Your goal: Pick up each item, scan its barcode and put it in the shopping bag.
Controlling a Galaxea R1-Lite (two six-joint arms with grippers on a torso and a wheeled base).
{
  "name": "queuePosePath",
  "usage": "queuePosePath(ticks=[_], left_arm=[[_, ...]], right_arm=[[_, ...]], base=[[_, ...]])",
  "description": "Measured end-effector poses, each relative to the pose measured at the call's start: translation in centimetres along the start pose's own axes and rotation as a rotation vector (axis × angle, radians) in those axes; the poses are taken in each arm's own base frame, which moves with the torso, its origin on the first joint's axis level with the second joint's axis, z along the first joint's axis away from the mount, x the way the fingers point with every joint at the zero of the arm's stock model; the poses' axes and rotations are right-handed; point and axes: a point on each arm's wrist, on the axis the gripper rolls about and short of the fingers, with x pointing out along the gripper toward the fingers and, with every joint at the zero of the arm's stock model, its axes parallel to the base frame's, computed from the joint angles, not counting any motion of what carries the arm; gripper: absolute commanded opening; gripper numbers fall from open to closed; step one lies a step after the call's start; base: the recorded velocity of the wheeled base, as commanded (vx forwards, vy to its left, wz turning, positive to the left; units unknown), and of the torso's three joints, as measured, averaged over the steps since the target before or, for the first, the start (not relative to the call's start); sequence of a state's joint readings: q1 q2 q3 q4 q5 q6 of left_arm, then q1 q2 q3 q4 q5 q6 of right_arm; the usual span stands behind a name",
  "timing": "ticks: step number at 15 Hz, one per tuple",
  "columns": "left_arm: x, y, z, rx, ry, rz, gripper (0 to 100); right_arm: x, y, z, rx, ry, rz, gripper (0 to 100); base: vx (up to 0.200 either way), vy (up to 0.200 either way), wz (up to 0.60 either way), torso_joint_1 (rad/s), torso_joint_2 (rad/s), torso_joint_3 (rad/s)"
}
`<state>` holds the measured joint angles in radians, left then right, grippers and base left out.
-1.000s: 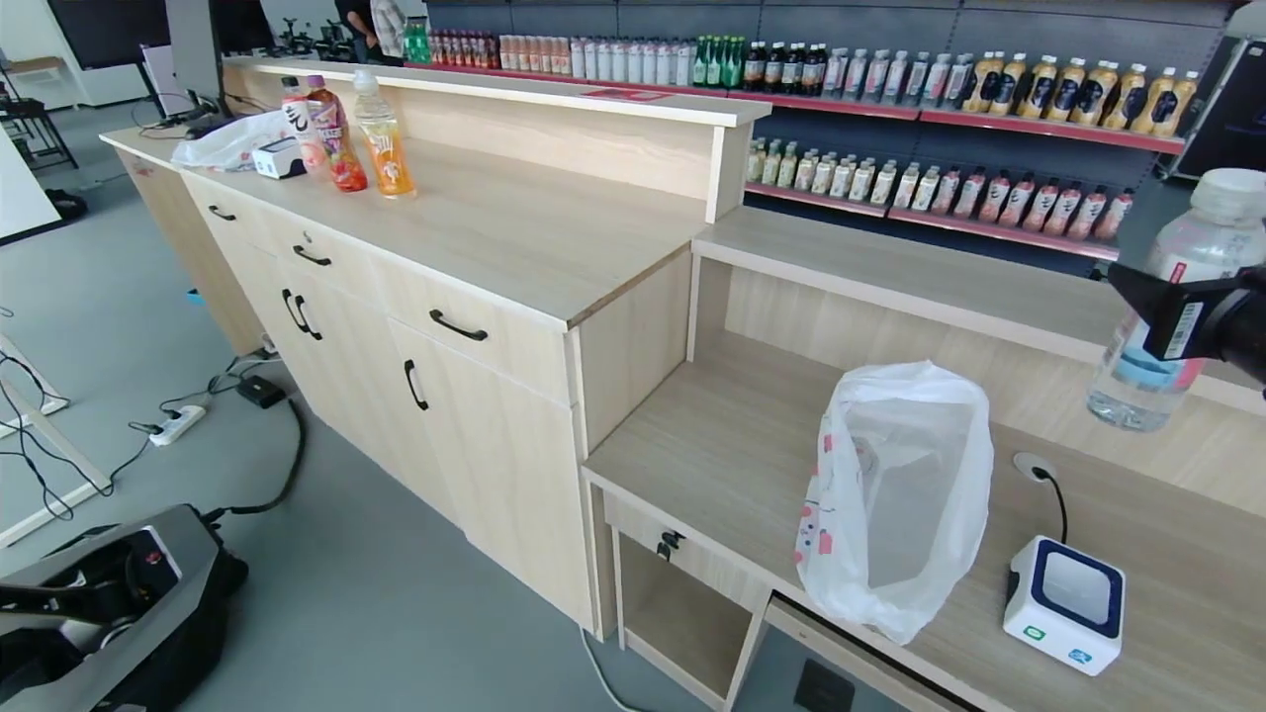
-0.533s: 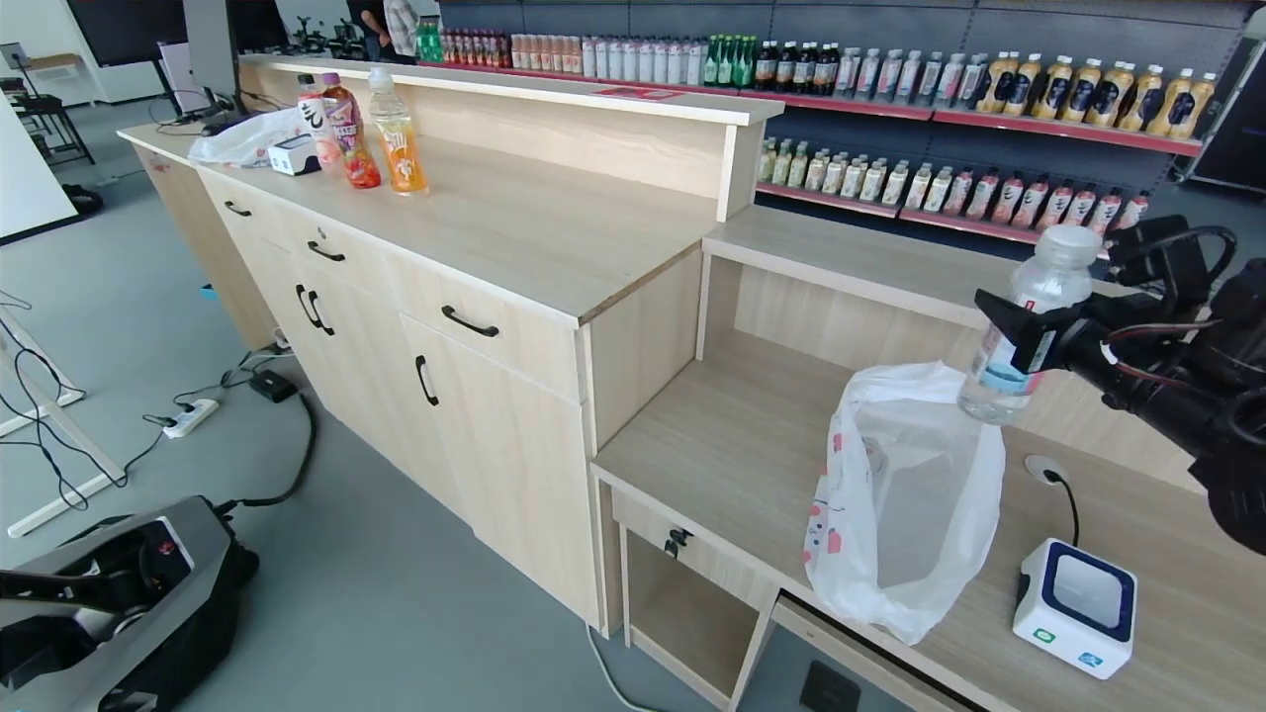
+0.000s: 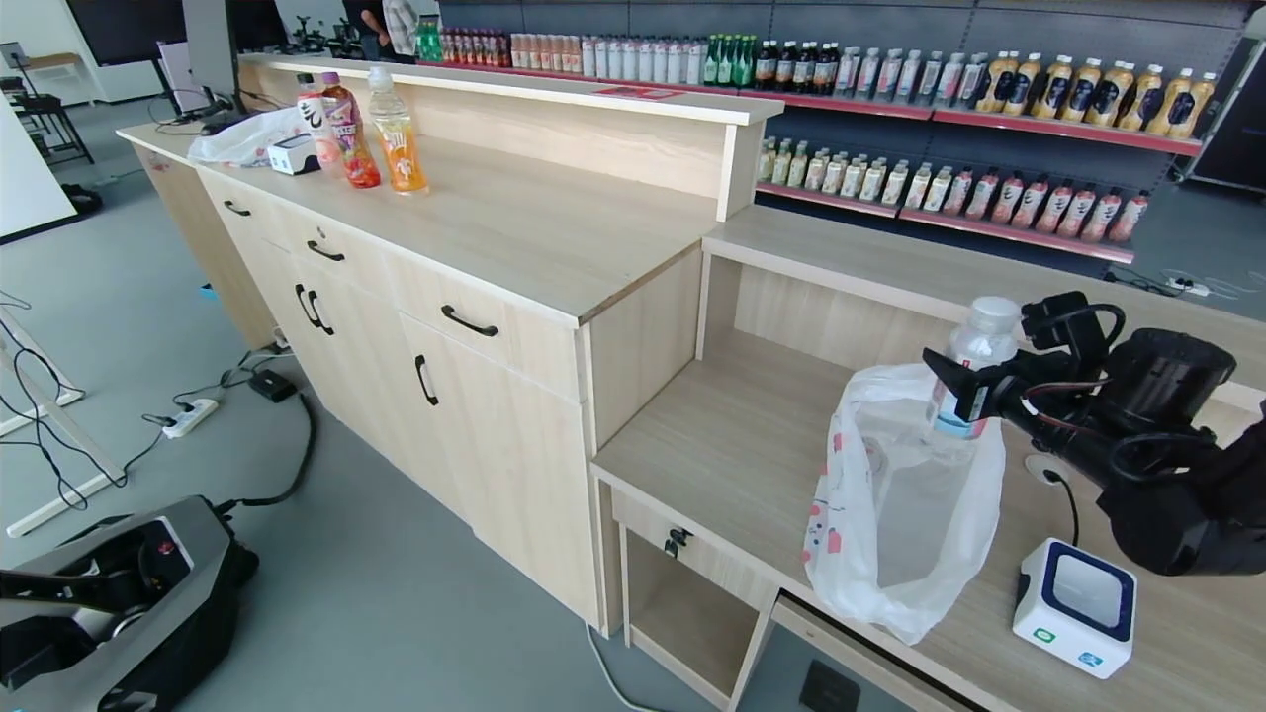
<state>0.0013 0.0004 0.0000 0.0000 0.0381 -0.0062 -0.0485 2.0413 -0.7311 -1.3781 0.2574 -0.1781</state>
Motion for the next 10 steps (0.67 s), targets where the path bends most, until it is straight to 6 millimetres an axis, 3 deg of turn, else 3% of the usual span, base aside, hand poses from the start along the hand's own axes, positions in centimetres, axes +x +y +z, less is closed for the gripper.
queuePosePath(ticks=[10], left_arm=[[0.0,0.0,0.0,0.000,0.000,0.000,100]], right_arm=[[2.0,0.5,-5.4,0.000,0.036,0.040,0]], base=[[0.000,0.000,0.00,0.000,0.00,0.000]])
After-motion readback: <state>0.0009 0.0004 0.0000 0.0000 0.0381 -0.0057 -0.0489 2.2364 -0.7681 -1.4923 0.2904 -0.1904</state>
